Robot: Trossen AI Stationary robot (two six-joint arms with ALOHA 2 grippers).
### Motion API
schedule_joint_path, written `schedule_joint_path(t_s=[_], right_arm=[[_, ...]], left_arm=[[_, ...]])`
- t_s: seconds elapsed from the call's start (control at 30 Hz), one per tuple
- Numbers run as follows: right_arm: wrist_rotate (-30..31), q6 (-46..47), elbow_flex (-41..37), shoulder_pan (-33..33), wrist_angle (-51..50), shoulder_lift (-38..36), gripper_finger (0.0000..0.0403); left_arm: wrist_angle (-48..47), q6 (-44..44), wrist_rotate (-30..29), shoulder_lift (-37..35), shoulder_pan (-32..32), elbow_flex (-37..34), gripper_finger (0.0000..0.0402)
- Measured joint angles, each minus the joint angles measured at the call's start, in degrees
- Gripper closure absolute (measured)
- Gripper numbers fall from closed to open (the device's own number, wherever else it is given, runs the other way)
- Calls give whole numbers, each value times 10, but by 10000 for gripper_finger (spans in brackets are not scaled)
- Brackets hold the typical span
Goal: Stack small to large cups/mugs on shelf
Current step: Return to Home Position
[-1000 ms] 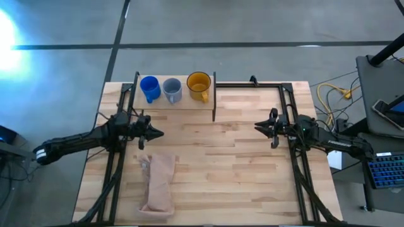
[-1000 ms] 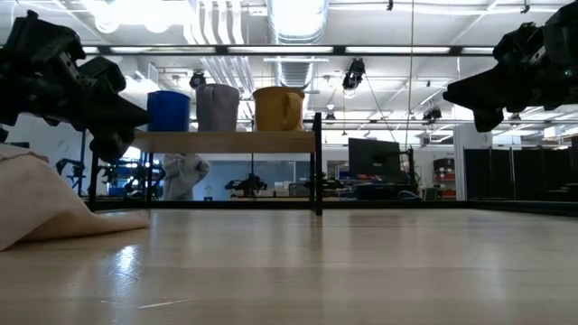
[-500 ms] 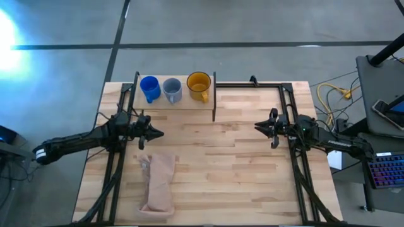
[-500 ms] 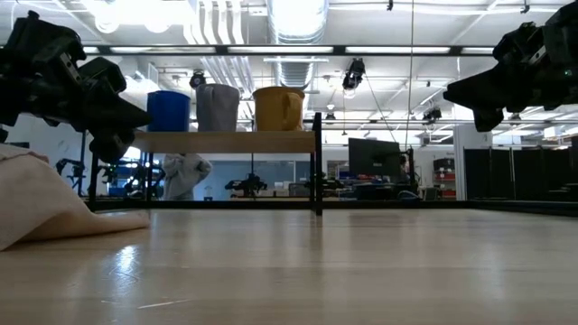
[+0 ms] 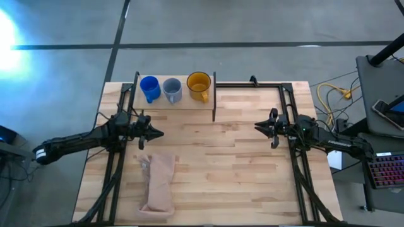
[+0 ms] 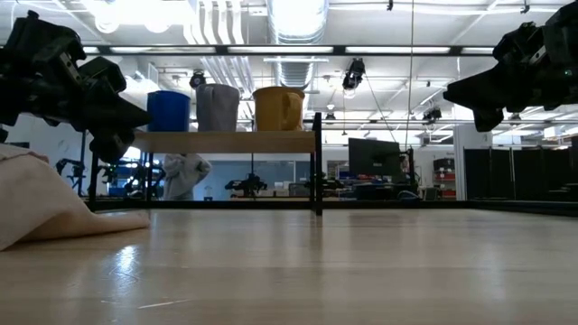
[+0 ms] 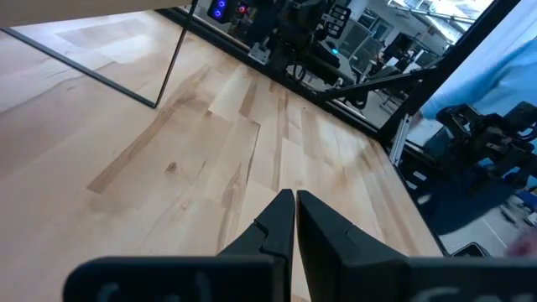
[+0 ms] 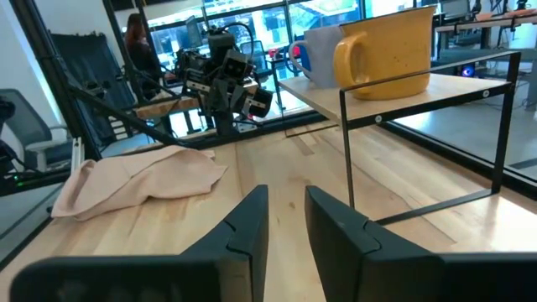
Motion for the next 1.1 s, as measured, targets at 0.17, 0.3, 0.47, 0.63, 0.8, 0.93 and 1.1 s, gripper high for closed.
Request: schedule_joint_path(t_s=[0.17, 0.3, 0.47, 0.63, 0.8, 0.93, 1.1], right_arm=[[0, 0, 0, 0, 0, 0, 333], [0, 0, 0, 0, 0, 0, 329], [0, 0, 0, 0, 0, 0, 323], [0, 0, 0, 0, 0, 0, 327], [0, 0, 0, 0, 0, 0, 333], [0, 0, 0, 0, 0, 0, 334], [0, 0, 0, 0, 0, 0, 326]], left_arm=[[0, 0, 0, 0, 0, 0, 400], [0, 0, 0, 0, 0, 0, 400], [0, 0, 0, 0, 0, 0, 400], [0, 0, 0, 0, 0, 0, 400], [0, 0, 0, 0, 0, 0, 400], [0, 0, 0, 0, 0, 0, 400], [0, 0, 0, 0, 0, 0, 400]])
